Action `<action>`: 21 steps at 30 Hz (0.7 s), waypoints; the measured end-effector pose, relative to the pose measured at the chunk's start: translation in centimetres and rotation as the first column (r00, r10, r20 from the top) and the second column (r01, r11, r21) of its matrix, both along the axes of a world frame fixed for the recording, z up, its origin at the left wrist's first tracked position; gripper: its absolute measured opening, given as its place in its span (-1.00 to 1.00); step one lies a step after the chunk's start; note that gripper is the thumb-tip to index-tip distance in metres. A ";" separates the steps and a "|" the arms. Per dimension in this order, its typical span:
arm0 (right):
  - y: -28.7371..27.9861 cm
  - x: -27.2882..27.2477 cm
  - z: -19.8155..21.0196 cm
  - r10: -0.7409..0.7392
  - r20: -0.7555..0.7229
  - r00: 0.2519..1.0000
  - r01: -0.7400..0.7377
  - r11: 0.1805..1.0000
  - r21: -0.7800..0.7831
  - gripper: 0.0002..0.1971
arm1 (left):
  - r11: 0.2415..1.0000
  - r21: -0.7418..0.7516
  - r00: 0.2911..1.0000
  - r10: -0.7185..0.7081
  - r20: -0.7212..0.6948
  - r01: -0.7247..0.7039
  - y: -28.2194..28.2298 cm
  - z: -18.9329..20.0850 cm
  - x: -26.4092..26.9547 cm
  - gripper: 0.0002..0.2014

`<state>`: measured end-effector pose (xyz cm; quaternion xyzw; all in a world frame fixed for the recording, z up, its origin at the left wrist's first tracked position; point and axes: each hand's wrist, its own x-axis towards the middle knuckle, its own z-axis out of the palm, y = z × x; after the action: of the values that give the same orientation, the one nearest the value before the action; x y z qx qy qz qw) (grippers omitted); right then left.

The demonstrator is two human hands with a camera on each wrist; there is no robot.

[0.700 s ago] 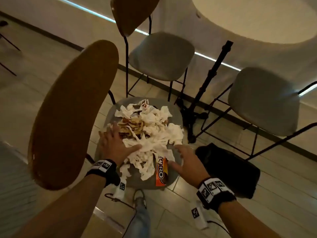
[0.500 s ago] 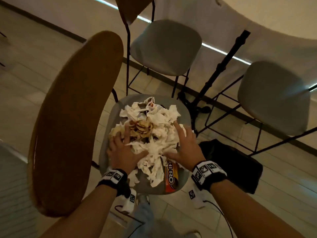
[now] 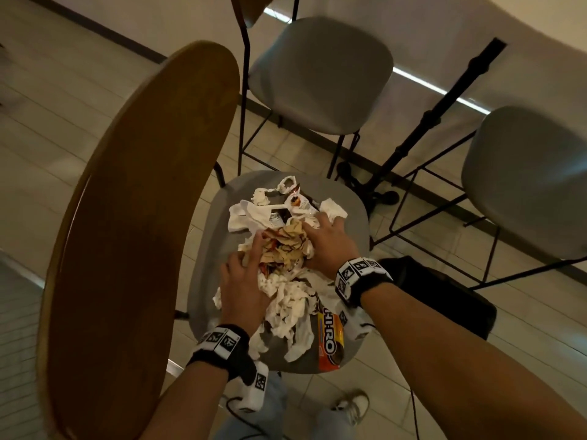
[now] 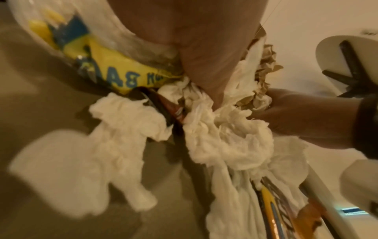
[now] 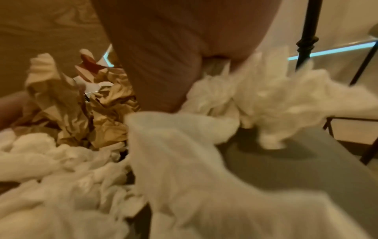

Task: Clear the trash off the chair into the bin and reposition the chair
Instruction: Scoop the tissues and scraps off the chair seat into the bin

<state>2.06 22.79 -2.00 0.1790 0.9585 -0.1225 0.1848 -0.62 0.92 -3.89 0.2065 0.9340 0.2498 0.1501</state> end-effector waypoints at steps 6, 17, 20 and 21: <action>-1.4 -0.1 -1.0 -0.144 -0.135 0.980 0.112 0.969 -0.218 -0.35 | 0.992 0.107 0.994 0.053 0.092 -0.062 0.4 -1.1 -0.3 -0.08; -1.9 -0.1 3.1 -0.290 -0.241 0.926 0.187 0.908 -0.374 -0.38 | 0.965 0.167 0.976 0.185 0.117 -0.203 -0.1 3.6 -1.5 -0.33; -1.8 0.4 4.0 -0.295 -0.251 0.922 0.185 0.905 -0.383 -0.31 | 0.956 0.238 0.985 0.161 0.063 -0.171 -0.3 5.3 -1.5 -0.37; -1.9 0.5 4.3 -0.296 -0.263 0.918 0.178 0.902 -0.393 -0.32 | 0.949 0.266 0.985 0.160 0.062 -0.171 -0.3 5.7 -1.6 -0.38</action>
<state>2.58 20.92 2.34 0.2368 0.9071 -0.3454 0.0420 -2.17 0.62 1.85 0.1408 0.9020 0.3909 0.1176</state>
